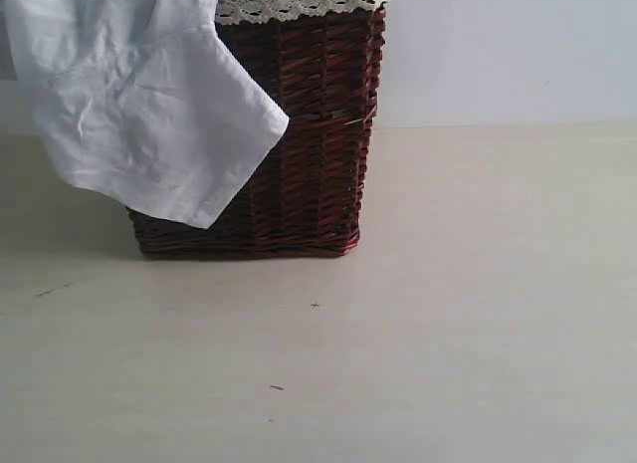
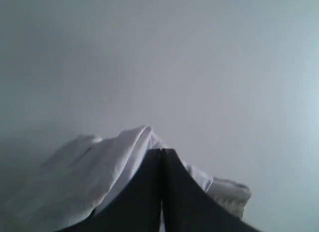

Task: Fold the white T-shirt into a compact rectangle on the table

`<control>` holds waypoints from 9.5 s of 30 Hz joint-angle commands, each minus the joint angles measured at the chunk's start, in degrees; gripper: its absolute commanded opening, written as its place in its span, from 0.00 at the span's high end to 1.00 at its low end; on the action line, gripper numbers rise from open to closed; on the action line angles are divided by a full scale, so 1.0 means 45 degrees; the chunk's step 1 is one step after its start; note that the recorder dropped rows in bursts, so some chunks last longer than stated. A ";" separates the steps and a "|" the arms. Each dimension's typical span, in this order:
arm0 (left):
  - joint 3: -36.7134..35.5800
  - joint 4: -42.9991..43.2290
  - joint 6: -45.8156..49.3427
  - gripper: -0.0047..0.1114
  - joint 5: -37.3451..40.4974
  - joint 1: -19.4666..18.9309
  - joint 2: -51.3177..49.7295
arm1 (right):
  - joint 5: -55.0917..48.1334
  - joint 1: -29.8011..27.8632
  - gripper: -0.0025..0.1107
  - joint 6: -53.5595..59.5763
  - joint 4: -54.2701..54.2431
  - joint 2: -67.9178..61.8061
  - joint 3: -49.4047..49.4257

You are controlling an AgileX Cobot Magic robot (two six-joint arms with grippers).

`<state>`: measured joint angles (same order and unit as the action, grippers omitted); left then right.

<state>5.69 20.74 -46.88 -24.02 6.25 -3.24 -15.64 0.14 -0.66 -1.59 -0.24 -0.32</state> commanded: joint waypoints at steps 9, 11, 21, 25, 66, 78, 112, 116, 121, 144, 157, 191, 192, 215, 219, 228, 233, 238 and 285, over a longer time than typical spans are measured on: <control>0.3434 0.9445 -0.7715 0.28 -0.1940 -0.0029 -1.2725 | 0.0072 0.0038 0.98 0.0079 0.0000 0.0053 0.0070; 0.3467 0.7282 -0.5759 0.28 -0.2011 -0.0029 -1.4635 | 0.0072 0.0038 0.98 0.0079 0.0000 0.0053 0.0070; 0.3683 0.2550 -0.2387 0.29 -0.6099 -0.0029 -1.8318 | 0.0072 0.0038 0.98 0.0079 0.0000 0.0053 0.0070; 0.4222 0.1645 -0.2308 0.29 -0.6213 -0.0029 -1.9377 | 0.0072 0.0038 0.98 0.0079 0.0000 0.0053 0.0070; 1.0169 0.5011 -0.7074 0.96 -0.7032 -0.0029 -1.5219 | 0.0072 0.0038 0.98 0.0079 0.0000 0.0053 0.0070; 1.8854 0.6939 -0.9335 0.96 -0.0742 -0.0029 -1.4846 | 0.0072 0.0038 0.98 0.0079 0.0000 0.0053 0.0070; 2.7211 0.8931 -1.0689 0.96 0.4188 -0.0029 -1.4700 | 0.0072 0.0038 0.98 0.0079 0.0000 0.0053 0.0070; 2.8077 0.8855 -1.0724 0.96 0.3268 -0.0029 -1.4809 | 0.0072 0.0038 0.98 0.0079 0.0000 0.0053 0.0070; 2.8551 0.8855 -1.2398 0.96 0.2863 -0.0029 -1.4809 | 0.0072 0.0038 0.98 0.0079 0.0000 0.0053 0.0070; 2.8412 1.5831 -1.6630 0.96 -0.5066 -0.0029 -1.4816 | 0.0072 0.0038 0.98 0.0079 0.0000 0.0053 0.0070; 2.3134 1.7212 -1.6630 0.96 -0.4072 -0.0029 -1.4816 | 0.0072 0.0038 0.98 0.0079 0.0000 0.0053 0.0070; 1.5766 1.5550 -1.6630 0.96 -0.5689 0.0446 -0.9488 | 0.0072 0.0038 0.98 0.0079 0.0000 0.0053 0.0070; 1.5737 1.5987 -1.6630 0.96 -0.5713 0.0446 -0.9488 | 0.0072 0.0038 0.98 0.0079 0.0000 0.0053 0.0070; 0.9302 1.7602 -1.4101 0.94 0.4943 -0.0331 -1.6504 | 0.0072 0.0038 0.98 0.0079 0.0000 0.0053 0.0070; 1.0127 1.7602 -1.3649 0.71 0.4263 -0.1195 -1.7950 | 0.0072 0.0038 0.98 0.0079 0.0000 0.0053 0.0070; 1.1845 1.7602 -1.3575 0.43 0.1948 -0.2032 -1.8931 | 0.0072 0.0038 0.98 0.0079 0.0000 0.0053 0.0070; 1.1994 1.7602 -1.3422 0.49 0.3099 -0.2032 -1.7940 | 0.0072 0.0038 0.98 0.0079 0.0000 0.0053 0.0070; 1.1457 1.7602 -1.4235 0.49 0.1229 -0.2625 -1.7504 | 0.0072 0.0038 0.98 0.0079 0.0000 0.0053 0.0070; 0.7885 -0.0067 0.8147 0.46 1.1963 0.3573 -1.8983 | 0.0072 0.0038 0.98 0.0147 -0.0072 0.0053 0.0070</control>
<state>43.76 16.40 -8.40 35.30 22.62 -88.62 -15.64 0.14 -0.66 -1.59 -0.24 -0.32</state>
